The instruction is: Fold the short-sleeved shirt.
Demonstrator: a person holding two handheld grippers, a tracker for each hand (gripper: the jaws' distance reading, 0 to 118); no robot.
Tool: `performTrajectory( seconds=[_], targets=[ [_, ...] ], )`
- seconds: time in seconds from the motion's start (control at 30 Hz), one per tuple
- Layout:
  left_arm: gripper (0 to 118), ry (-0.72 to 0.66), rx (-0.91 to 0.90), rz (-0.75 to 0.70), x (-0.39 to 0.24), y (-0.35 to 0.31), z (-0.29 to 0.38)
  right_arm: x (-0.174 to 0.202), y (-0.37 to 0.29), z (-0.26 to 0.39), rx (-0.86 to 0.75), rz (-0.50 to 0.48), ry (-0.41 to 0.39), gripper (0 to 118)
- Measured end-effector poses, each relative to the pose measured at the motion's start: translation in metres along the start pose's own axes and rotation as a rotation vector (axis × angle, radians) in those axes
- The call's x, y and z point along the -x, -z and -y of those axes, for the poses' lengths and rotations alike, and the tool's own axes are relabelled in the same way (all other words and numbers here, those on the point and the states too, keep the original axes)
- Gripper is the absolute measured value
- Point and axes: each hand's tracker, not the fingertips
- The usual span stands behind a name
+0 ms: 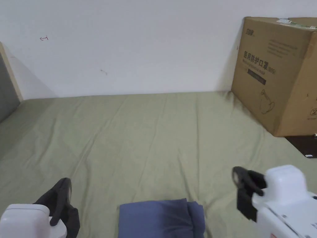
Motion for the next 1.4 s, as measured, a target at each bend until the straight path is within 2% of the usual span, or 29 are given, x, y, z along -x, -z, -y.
performTrajectory(
  seconds=[0.07,0.13,0.2,0.27,0.3,0.37,0.43,0.5,0.53,0.57,0.63,0.67,0.73,0.83,0.9,0.93,1.0,1.03,1.07,1.13,1.17,1.2,1.23,1.27,1.33,1.4],
  targets=[
    [1,-0.024,0.029,-0.017,0.008,0.006,0.004,-0.001,0.058,0.006,0.292,-0.149,0.022,0],
    [1,-0.081,0.072,0.000,0.018,0.013,0.009,-0.003,0.105,0.027,0.475,-0.277,0.069,0],
    [1,-0.139,0.139,0.016,0.030,0.026,0.015,-0.003,0.146,0.055,0.640,-0.282,0.087,0],
    [1,-0.202,0.211,0.048,0.041,0.041,0.023,-0.005,0.173,0.077,0.720,-0.261,0.093,0],
    [1,-0.244,0.241,0.086,0.048,0.049,0.027,-0.008,0.183,0.084,0.753,-0.282,0.113,0],
    [1,-0.337,0.317,0.179,0.065,0.074,0.039,-0.017,0.202,0.105,0.844,-0.343,0.201,0],
    [1,-0.468,0.418,0.307,0.083,0.103,0.054,-0.028,0.210,0.116,0.850,-0.353,0.288,0],
    [6,-0.708,0.547,0.513,0.103,0.137,0.077,-0.044,0.214,0.122,0.854,-0.392,0.396,0],
    [14,-0.839,0.604,0.567,0.112,0.154,0.091,-0.050,0.216,0.125,0.867,-0.415,0.437,0],
    [28,-0.955,0.643,0.610,0.118,0.168,0.109,-0.054,0.217,0.127,0.871,-0.425,0.456,0],
    [88,-1.079,0.720,0.659,0.127,0.193,0.138,-0.054,0.215,0.128,0.862,-0.422,0.443,1],
    [112,-1.091,0.776,0.687,0.128,0.206,0.152,-0.051,0.214,0.127,0.860,-0.419,0.434,0],
    [118,-1.079,0.827,0.755,0.129,0.223,0.174,-0.045,0.215,0.124,0.859,-0.406,0.383,0],
    [118,-1.195,0.927,0.862,0.092,0.232,0.186,-0.037,0.215,0.123,0.853,-0.398,0.315,1],
    [118,-1.296,1.029,1.021,0.063,0.245,0.196,-0.034,0.214,0.123,0.849,-0.392,0.292,1],
    [118,-1.317,1.030,1.087,0.077,0.266,0.221,-0.033,0.213,0.123,0.847,-0.388,0.291,1],
    [118,-1.308,1.081,1.194,0.049,0.277,0.223,-0.033,0.213,0.123,0.843,-0.383,0.286,1],
    [115,-1.238,1.120,1.163,0.039,0.281,0.224,-0.034,0.213,0.123,0.843,-0.383,0.286,1],
    [110,-1.145,1.115,1.096,0.032,0.280,0.223,-0.034,0.213,0.124,0.843,-0.383,0.289,1],
    [95,-1.113,1.067,1.080,0.028,0.280,0.220,-0.034,0.213,0.124,0.844,-0.383,0.293,0],
    [95,-1.071,1.079,1.019,0.031,0.278,0.222,-0.035,0.214,0.125,0.844,-0.383,0.295,0],
    [43,-0.995,1.124,0.889,0.032,0.275,0.227,-0.035,0.213,0.125,0.844,-0.383,0.300,1],
    [21,-0.944,1.169,0.800,0.034,0.274,0.237,-0.036,0.213,0.125,0.842,-0.386,0.307,1],
    [21,-1.149,1.103,0.930,0.039,0.272,0.240,-0.036,0.213,0.125,0.842,-0.387,0.309,1],
    [21,-0.982,1.121,0.884,0.031,0.272,0.228,-0.035,0.212,0.124,0.840,-0.385,0.304,1],
    [20,-0.975,1.110,0.847,0.029,0.268,0.220,-0.032,0.210,0.122,0.837,-0.377,0.287,1]
  ],
)
